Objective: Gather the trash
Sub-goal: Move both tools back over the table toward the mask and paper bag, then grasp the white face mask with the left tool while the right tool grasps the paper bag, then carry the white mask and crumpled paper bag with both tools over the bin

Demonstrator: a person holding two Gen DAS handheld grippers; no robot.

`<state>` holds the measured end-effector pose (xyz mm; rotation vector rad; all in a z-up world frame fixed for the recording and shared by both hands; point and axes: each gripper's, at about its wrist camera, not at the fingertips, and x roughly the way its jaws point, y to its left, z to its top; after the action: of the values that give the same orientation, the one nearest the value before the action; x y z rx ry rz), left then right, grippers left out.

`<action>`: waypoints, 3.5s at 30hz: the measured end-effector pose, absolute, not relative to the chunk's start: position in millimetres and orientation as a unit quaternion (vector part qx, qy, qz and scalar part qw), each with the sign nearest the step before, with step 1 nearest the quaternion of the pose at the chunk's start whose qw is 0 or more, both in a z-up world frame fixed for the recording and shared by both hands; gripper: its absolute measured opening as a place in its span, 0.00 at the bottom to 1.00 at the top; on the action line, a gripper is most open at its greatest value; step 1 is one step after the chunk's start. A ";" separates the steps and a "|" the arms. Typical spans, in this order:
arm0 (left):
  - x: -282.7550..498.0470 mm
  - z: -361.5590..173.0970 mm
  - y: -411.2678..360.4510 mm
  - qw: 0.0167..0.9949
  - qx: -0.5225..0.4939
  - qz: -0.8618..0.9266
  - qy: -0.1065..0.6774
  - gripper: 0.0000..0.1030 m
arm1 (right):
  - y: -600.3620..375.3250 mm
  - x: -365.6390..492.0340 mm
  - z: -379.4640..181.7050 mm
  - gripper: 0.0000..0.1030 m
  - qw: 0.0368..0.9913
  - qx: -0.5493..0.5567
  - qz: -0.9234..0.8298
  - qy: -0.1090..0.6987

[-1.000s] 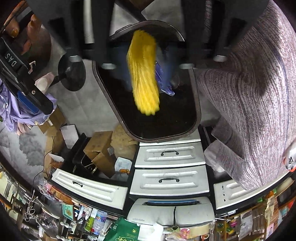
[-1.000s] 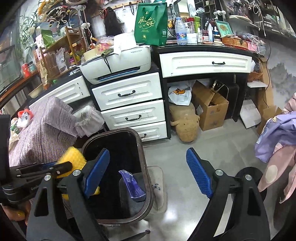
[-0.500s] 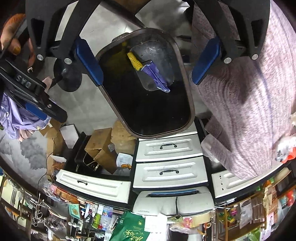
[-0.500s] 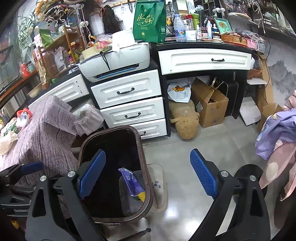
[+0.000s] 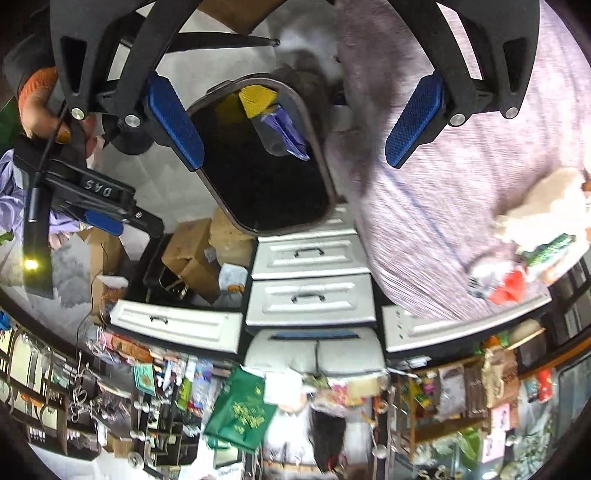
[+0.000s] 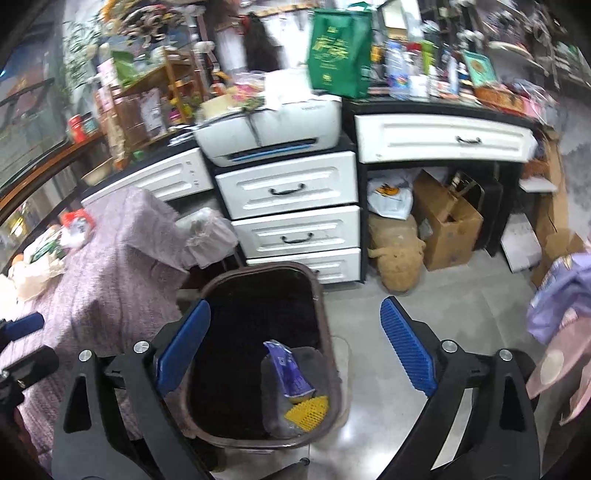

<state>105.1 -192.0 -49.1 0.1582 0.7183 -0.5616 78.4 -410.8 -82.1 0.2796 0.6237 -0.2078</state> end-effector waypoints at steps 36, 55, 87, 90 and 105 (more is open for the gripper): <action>145.2 -30.8 139.7 0.938 -0.069 0.031 0.339 0.95 | -92.0 187.2 -13.3 0.90 0.900 -0.063 0.284 0.323; 212.4 -45.0 151.4 0.921 -0.111 0.023 0.372 0.29 | -45.5 227.6 -35.5 0.21 0.896 -0.158 0.258 0.326; 101.5 -7.3 73.2 0.944 -0.134 -0.077 0.290 0.04 | -120.1 124.6 -5.5 0.06 0.909 -0.095 0.293 0.280; 98.8 -5.7 63.4 0.944 -0.133 -0.089 0.288 0.04 | -137.4 120.2 -2.4 0.06 0.914 -0.075 0.287 0.277; 100.8 6.3 0.5 0.943 -0.107 -0.155 0.275 0.04 | -236.2 104.0 14.5 0.06 0.949 0.009 0.201 0.245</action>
<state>100.8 0.5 6.3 -0.2184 0.5597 -0.3163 104.0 -236.2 14.5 0.0188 0.4978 0.4082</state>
